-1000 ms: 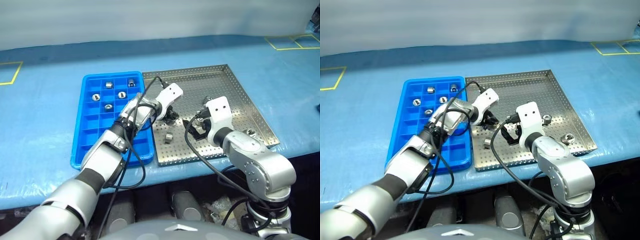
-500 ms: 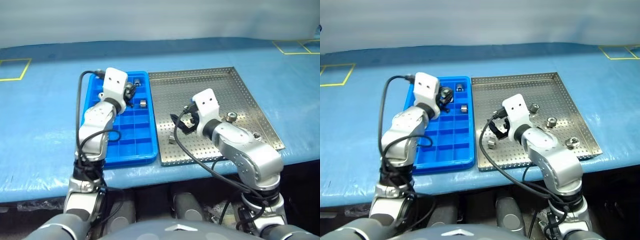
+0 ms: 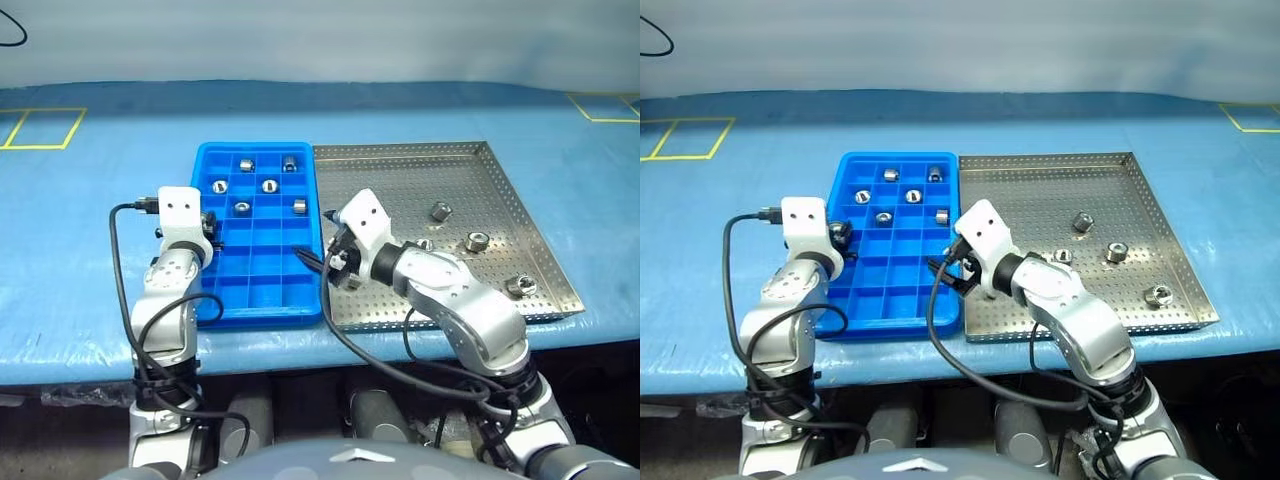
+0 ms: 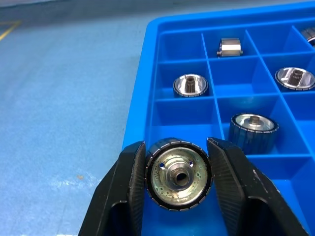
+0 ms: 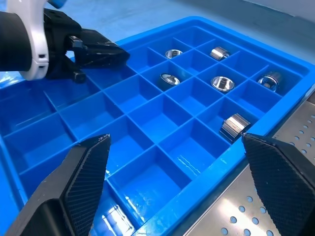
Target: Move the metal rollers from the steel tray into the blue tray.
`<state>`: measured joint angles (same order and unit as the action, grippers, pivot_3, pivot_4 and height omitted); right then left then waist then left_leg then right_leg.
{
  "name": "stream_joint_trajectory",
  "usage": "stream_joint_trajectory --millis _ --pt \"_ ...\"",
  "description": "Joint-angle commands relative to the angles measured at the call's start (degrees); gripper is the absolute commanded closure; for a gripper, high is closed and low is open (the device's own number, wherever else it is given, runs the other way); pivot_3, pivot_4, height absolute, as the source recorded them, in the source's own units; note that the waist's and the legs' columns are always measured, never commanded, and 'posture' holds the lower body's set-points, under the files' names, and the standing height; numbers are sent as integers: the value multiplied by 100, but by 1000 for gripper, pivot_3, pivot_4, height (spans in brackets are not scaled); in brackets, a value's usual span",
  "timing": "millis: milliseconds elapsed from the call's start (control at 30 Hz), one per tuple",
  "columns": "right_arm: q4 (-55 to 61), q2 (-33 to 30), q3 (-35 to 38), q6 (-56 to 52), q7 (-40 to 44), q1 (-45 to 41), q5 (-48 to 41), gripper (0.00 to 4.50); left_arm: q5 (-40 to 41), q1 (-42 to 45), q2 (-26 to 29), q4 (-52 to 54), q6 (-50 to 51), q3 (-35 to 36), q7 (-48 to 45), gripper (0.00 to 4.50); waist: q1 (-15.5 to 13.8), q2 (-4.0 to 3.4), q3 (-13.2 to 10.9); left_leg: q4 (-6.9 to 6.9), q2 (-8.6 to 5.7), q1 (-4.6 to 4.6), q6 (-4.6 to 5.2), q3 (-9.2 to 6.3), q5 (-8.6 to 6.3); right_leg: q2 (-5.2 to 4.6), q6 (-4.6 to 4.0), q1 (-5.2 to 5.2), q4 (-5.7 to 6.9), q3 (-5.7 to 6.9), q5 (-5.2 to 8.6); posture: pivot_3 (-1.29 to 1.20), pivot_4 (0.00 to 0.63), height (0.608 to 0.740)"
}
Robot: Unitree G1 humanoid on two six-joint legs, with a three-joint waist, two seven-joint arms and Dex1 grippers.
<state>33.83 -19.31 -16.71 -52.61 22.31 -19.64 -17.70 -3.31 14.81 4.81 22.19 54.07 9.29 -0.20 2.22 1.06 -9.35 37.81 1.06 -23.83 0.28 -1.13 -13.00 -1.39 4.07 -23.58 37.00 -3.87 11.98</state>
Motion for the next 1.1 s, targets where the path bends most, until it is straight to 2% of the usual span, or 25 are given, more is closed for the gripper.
stream_joint_trajectory --millis 33,100,167,300,400,533,667,767,833,1000,1100 --pt "263 1 89 163 37 1 -42 0 54 16 -2 -36 216 -19 32 2822 12 -1 2 -1 0 4 0 1 0 0 -1 3 0 0 1 -35 150 740" --pt "368 -5 231 58 -63 73 -38 0 64 49 -12 20 381 -54 29 2081 21 -1 2 -1 1 8 -1 2 0 0 -2 5 2 -1 2 -56 150 740" --pt "514 -26 404 -27 -139 164 -67 0 109 153 -7 145 397 -78 1 1544 37 0 2 1 1 6 -1 2 0 0 -1 5 1 0 2 -56 150 740" --pt "922 -110 984 -226 -246 485 -227 0 432 604 268 336 101 -490 -573 245 43 2 1 0 1 1 -2 0 1 1 0 0 1 2 3 -72 150 740" --pt "1180 -225 1401 -393 -323 758 -281 0 898 1075 298 236 153 -661 -1130 245 21 3 1 3 -2 -4 -2 0 0 -1 -2 1 -3 1 4 -86 150 740" --pt "1397 -483 1996 -685 -515 1321 -184 0 1675 1939 1070 -247 875 -1744 -2759 245 57 2 2 1 -4 -4 1 5 -1 -2 2 -1 -8 -3 9 -116 150 740" --pt "1607 -523 2242 -821 -681 1602 -194 0 2288 2519 1644 -818 1068 -2573 -4132 245 264 -4 1 -8 -2 -1 1 13 -2 0 11 -6 -5 -8 21 -163 150 740" --pt "1799 -404 2339 -891 -810 1682 -258 0 2053 2916 2137 -1244 586 -3552 -4928 245 405 -6 0 -14 8 3 1 19 -1 8 11 -14 2 -11 22 -185 150 740" --pt "1870 -331 2345 -933 -893 1700 -270 0 1921 3117 2294 -1527 282 -3955 -5282 245 475 -6 0 -14 11 5 0 15 -1 15 7 -14 6 -11 25 -196 150 740" --pt "1996 -172 2274 -979 -1055 1748 -272 0 1286 3510 2424 -2133 -661 -4927 -5988 245 547 -7 1 -14 8 2 0 19 -1 10 -17 -14 0 -19 39 -218 150 740" --pt "2011 -115 2246 -970 -1117 1718 -275 0 977 3615 2309 -2485 -1008 -5218 -6175 245 559 -7 1 -15 7 -1 2 23 -2 8 -15 -15 -5 -22 39 -227 150 740"
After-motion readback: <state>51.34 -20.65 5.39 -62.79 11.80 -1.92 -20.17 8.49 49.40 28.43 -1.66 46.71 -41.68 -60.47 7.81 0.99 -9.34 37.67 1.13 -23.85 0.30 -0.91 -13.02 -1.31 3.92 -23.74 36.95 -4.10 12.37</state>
